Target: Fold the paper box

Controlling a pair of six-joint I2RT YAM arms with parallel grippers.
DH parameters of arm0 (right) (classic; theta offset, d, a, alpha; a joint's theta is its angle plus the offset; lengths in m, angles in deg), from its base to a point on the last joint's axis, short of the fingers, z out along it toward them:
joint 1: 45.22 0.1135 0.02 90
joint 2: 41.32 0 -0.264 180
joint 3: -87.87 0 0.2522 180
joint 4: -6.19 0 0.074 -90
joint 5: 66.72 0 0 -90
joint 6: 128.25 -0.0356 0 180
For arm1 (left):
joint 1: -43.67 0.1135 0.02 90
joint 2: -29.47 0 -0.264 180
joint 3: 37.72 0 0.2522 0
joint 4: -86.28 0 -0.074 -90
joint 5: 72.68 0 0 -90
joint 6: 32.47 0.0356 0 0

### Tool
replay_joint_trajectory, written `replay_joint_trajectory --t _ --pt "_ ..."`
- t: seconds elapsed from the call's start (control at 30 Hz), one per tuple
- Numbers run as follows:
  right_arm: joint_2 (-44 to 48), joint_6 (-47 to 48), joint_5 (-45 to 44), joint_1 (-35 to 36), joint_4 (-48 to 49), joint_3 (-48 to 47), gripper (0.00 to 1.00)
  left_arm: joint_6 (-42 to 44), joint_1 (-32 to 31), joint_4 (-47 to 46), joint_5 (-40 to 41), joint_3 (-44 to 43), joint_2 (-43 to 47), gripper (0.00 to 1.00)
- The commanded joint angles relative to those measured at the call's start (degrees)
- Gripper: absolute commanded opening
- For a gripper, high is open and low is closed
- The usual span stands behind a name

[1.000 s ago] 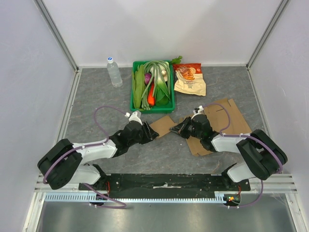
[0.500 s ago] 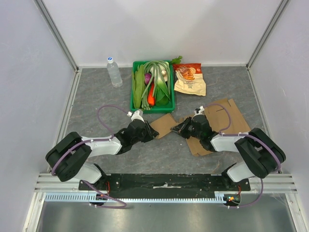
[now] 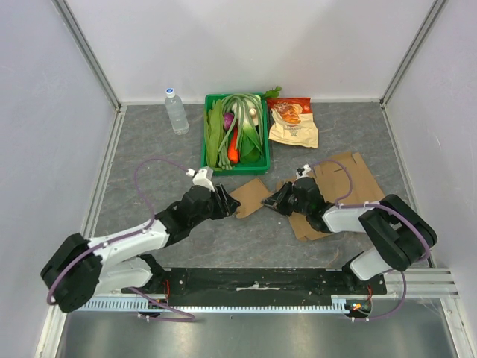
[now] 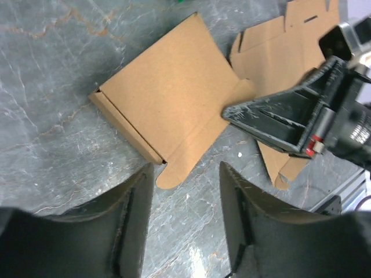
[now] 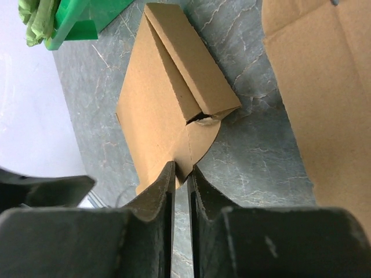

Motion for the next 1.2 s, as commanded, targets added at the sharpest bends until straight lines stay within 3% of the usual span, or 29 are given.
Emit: replay_joint_trajectory --t 0.0,0.13,0.2,0.4,0.6,0.73,0.8,0.93,1.0,1.07,1.17 --pt "-1.0 5.4 0.2 0.1 -5.0 -2.7 0.20 9.5 0.0 7.1 -2.2 -3.6 4.8 0.52" --pt "-1.7 7.1 2.3 0.2 -5.1 -2.8 0.27 10.4 0.0 1.4 -6.6 -10.3 -3.2 0.44" --pt "-1.1 8.6 2.9 0.3 -5.1 -2.5 0.36 10.2 -0.1 -3.5 -11.1 -12.4 -11.2 0.38" --pt "4.1 16.5 3.2 -0.1 -12.2 -3.9 0.59 10.0 -0.3 -5.7 -9.1 -15.9 -25.3 0.30" --pt "9.9 30.1 6.9 -2.4 -22.9 -8.9 0.72 11.0 -0.2 -5.7 -7.1 -13.5 -26.9 0.30" --pt "7.6 38.8 10.5 -4.0 -25.5 -13.4 0.75 12.0 -0.2 -4.6 -7.8 -13.1 -24.4 0.31" --pt "6.5 41.1 11.2 -4.0 -26.1 -16.0 0.76 12.4 -0.1 -4.0 -8.1 -12.2 -21.5 0.36" --pt "4.3 45.8 10.9 -4.1 -25.8 -19.3 0.80 15.1 -0.1 0.8 -7.1 -11.7 -11.4 0.57" --pt "-0.8 45.9 13.1 -4.3 -24.3 -21.9 0.82 16.2 1.6 7.7 -3.8 -10.9 -1.1 0.67" --pt "-3.0 44.7 14.8 -4.4 -22.0 -22.4 0.82 15.6 4.6 8.2 -3.4 -9.1 2.1 0.74" --pt "-6.8 42.7 16.1 -4.3 -17.3 -22.8 0.81 13.7 9.5 5.8 -6.6 -5.3 3.4 0.77"
